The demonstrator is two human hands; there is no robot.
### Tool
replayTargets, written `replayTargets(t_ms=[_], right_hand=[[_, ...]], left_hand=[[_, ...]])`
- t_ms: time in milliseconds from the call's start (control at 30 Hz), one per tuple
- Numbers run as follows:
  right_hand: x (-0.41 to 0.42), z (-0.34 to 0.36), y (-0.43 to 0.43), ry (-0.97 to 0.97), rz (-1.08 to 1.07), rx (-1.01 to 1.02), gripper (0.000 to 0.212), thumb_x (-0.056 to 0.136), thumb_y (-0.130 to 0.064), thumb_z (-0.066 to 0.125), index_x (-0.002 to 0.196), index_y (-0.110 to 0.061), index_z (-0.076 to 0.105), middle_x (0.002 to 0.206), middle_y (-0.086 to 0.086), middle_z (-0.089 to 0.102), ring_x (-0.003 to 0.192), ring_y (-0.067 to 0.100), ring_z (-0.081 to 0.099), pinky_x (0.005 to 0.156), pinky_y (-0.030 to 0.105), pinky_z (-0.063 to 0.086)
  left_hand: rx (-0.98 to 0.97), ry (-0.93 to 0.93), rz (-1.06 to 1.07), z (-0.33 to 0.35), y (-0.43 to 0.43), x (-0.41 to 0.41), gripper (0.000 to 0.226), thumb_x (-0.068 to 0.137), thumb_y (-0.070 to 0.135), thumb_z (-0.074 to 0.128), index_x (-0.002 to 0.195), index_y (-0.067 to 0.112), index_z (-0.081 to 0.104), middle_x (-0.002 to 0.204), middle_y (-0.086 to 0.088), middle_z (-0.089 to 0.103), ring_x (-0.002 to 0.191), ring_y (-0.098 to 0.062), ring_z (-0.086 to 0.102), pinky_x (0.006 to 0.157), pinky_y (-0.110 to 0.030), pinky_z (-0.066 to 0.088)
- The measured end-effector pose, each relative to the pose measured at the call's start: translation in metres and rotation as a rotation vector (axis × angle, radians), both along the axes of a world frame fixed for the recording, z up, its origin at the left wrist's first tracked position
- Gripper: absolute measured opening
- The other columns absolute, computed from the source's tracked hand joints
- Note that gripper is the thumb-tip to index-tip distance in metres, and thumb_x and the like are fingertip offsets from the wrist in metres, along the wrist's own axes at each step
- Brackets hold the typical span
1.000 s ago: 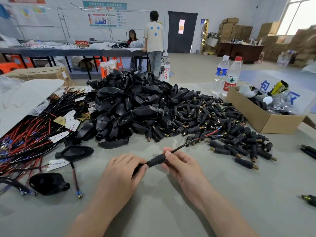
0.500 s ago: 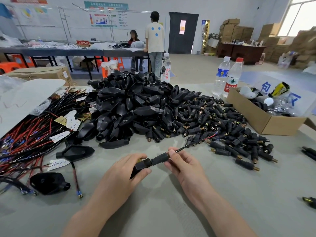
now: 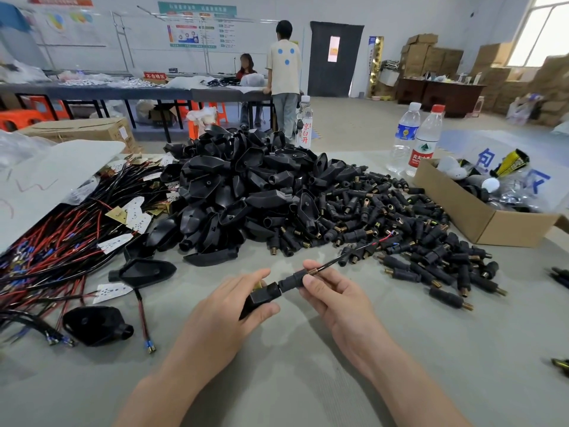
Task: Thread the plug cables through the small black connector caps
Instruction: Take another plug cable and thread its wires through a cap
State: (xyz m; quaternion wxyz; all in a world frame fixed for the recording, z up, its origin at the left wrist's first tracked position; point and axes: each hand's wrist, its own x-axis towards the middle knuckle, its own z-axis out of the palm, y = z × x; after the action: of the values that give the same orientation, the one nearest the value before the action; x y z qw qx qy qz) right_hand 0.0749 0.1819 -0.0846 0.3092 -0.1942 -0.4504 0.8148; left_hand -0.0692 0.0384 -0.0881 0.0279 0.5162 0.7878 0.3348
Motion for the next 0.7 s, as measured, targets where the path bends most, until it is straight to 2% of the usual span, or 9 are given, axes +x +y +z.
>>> replayTargets(t_ms=[133,233,333,533,700], right_hand=[[-0.001,0.003,-0.001,0.016,0.013,-0.038,0.036,0.073,-0.01,0.074,0.109,-0.008,0.073,0.103,0.009,0.075,0.097,0.017,0.072,0.083,0.021,0.056],[0.002,0.006,-0.003,0.019,0.041,-0.042,0.032,0.073,-0.009,0.074,0.105,-0.009,0.075,0.106,0.011,0.075,0.1,0.019,0.072,0.082,0.022,0.057],[0.004,0.009,-0.005,0.017,0.069,-0.025,0.032,0.073,-0.009,0.074,0.105,-0.009,0.076,0.107,0.011,0.075,0.101,0.019,0.072,0.082,0.022,0.057],[0.005,0.011,-0.006,0.007,0.082,-0.006,0.037,0.076,-0.011,0.073,0.112,-0.006,0.072,0.11,0.012,0.075,0.103,0.02,0.072,0.084,0.021,0.056],[0.005,0.01,-0.007,-0.037,0.113,0.033,0.028,0.077,-0.013,0.075,0.105,-0.012,0.077,0.113,0.014,0.074,0.105,0.023,0.071,0.085,0.023,0.056]], left_hand=[[0.007,-0.062,-0.012,0.0,0.0,-0.001,0.068,0.077,0.076,0.045,0.138,0.048,0.045,0.113,0.041,0.049,0.106,0.013,0.048,0.085,-0.013,0.04],[0.0,-0.088,-0.025,0.001,0.0,-0.001,0.071,0.075,0.078,0.044,0.139,0.046,0.045,0.111,0.035,0.055,0.104,0.01,0.052,0.089,-0.022,0.045],[0.016,-0.126,-0.025,0.0,0.0,0.0,0.072,0.073,0.08,0.046,0.139,0.049,0.044,0.111,0.03,0.059,0.102,0.007,0.055,0.088,-0.023,0.045],[0.078,-0.224,-0.04,0.001,0.0,-0.002,0.054,0.071,0.083,0.054,0.122,0.074,0.038,0.107,0.029,0.064,0.092,0.001,0.06,0.081,-0.026,0.047],[0.07,-0.221,-0.047,0.0,-0.001,-0.003,0.056,0.068,0.082,0.054,0.12,0.079,0.034,0.108,0.034,0.062,0.092,0.002,0.061,0.083,-0.03,0.05]])
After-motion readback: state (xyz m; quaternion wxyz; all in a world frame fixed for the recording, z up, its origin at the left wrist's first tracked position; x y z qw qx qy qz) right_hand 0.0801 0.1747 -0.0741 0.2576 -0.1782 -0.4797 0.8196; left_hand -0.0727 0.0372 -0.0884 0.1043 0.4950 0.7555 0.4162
